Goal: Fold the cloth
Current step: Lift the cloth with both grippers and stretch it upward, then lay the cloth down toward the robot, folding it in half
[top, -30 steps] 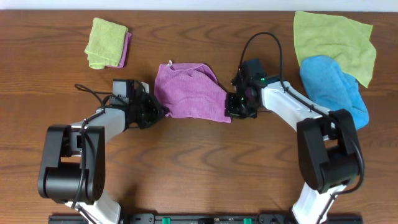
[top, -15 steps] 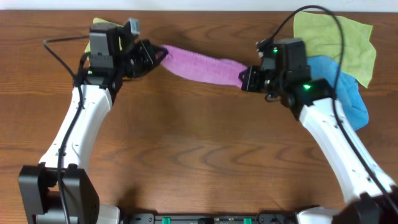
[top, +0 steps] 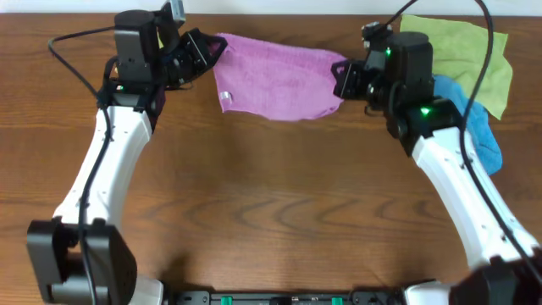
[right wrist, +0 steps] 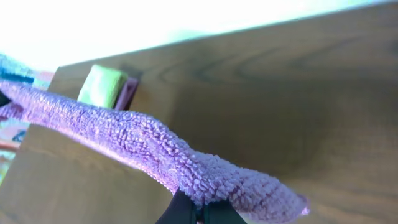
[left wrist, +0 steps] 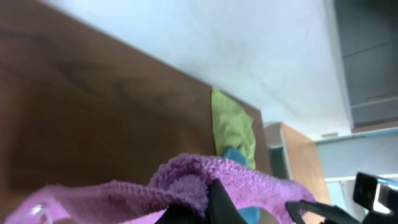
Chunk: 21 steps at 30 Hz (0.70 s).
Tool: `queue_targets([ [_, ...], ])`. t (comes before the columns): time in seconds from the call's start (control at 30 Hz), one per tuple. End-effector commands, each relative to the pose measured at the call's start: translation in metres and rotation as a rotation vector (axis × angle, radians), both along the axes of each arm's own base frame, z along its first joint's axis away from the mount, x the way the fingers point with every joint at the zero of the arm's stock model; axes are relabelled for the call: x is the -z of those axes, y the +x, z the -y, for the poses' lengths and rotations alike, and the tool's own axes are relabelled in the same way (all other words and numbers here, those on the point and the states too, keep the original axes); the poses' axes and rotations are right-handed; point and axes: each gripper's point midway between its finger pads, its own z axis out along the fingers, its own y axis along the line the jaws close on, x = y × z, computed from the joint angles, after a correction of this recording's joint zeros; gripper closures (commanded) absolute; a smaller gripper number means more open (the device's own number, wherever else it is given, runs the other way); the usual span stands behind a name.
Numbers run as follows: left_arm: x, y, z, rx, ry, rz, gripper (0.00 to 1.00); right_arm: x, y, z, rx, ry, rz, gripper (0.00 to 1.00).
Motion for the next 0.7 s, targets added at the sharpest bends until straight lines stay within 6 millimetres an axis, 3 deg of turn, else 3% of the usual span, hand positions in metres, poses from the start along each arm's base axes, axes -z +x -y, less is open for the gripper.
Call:
queue_targets([
  [0.0,0.014,0.026,-0.008,-0.07,-0.016,-0.029,0.94,0.011,0.029,0.021,0.079,-0.018,-0.001,0.99],
  [0.17,0.024,0.057,-0.006,-0.075,-0.028,-0.025,0.94,0.017,0.071,0.022,0.097,-0.011,0.006,0.98],
  [0.3,0.011,0.08,-0.004,-0.06,-0.039,0.015,0.94,0.009,0.095,0.017,0.094,-0.015,0.013,0.98],
  [0.4,0.005,0.082,-0.006,-0.044,-0.028,0.02,0.94,0.002,0.093,0.018,0.075,-0.046,0.01,0.98],
  [0.5,0.006,0.072,-0.001,0.017,-0.007,0.011,0.94,0.002,0.082,0.02,0.048,-0.089,-0.025,0.98],
  [0.67,0.021,0.054,0.005,0.078,-0.016,-0.085,0.94,0.022,0.061,0.023,0.014,-0.145,-0.126,0.98],
])
